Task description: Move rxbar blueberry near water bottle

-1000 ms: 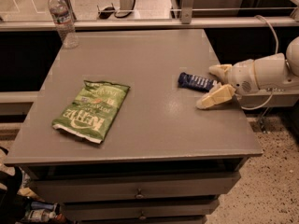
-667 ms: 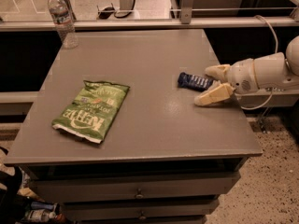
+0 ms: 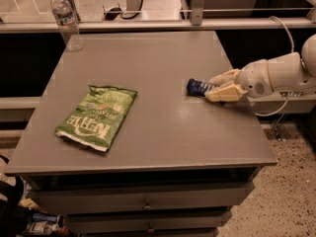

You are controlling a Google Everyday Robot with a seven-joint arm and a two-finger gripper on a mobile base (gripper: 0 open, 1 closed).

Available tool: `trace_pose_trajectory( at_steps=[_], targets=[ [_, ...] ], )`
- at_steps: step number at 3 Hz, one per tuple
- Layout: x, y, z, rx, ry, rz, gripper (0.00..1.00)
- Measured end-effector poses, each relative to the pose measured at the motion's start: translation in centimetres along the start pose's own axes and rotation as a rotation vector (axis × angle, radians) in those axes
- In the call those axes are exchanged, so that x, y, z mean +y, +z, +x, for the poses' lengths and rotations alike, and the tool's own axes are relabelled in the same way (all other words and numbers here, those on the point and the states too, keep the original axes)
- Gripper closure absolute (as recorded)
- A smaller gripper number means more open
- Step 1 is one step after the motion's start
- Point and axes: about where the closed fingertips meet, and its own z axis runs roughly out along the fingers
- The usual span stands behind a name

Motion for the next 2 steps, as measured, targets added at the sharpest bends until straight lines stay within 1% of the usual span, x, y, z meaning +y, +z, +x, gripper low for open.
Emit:
trace_pose_trajectory(
  at_steps=[1, 2],
  targets=[
    [-0.06, -0.03, -0.14, 0.004, -0.003, 0.0, 1.0],
    [-0.49, -0.32, -1.02, 0.022, -0.02, 0.003, 1.0]
  ],
)
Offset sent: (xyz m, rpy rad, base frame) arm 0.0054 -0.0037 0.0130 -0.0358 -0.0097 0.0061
